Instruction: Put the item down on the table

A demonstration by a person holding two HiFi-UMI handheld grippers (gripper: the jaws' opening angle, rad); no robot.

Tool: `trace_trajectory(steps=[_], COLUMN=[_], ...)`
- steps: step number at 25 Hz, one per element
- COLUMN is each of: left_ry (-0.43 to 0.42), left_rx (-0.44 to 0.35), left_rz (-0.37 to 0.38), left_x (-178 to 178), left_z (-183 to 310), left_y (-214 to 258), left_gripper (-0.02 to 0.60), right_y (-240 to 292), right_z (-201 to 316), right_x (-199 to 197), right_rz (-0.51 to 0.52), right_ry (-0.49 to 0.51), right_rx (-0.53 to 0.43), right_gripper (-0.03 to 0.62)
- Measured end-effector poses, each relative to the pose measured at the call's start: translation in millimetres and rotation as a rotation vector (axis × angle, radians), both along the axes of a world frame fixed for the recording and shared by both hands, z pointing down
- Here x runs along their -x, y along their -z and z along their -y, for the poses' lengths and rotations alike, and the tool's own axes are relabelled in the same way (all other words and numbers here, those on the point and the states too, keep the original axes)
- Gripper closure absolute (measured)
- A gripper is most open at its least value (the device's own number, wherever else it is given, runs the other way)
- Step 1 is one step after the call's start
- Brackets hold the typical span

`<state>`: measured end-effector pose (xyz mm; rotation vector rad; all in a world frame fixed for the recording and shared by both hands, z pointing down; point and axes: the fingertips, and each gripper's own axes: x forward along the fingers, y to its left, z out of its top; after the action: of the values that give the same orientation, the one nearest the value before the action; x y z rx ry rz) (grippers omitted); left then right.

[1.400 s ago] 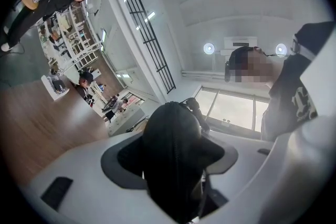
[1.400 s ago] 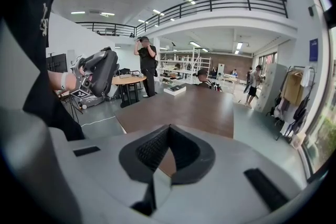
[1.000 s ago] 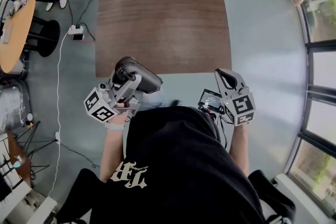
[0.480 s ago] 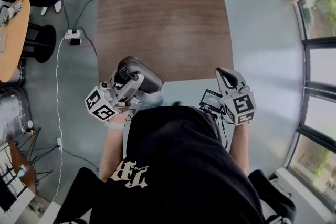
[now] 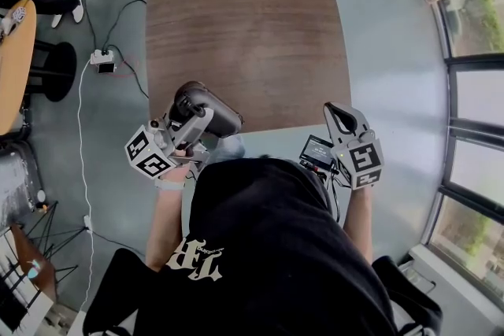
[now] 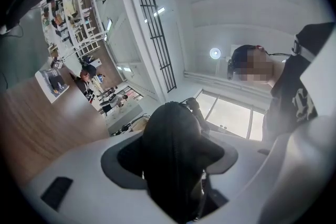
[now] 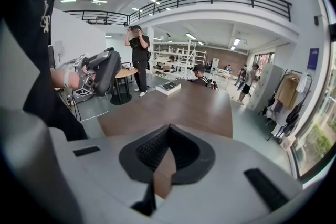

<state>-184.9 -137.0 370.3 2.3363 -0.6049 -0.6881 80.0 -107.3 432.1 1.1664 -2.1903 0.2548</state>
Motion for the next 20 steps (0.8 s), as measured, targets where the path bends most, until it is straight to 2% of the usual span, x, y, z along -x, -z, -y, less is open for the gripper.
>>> trace_trajectory(steps=[6, 13, 20], left_ry=[-0.010, -0.009, 0.004], left_rx=[-0.002, 0.020, 0.036], left_rz=[-0.011, -0.016, -0.041], left_x=[16.2, 54.4, 78.1], left_z=[14.9, 31.7, 52.1], left_y=[-0.2, -11.7, -20.0], left_gripper=[0.307, 0.307, 0.307], right_y=[-2.4, -10.0, -15.9], right_z=[13.9, 32.4, 29.9], right_x=[17.0, 57.1, 66.1], right_rz=[-0.028, -0.059, -0.122], right_ry=[0.005, 0.031, 0.037], right_rx=[0.014, 0.025, 0.061], right_gripper=[0.606, 0.606, 0.606])
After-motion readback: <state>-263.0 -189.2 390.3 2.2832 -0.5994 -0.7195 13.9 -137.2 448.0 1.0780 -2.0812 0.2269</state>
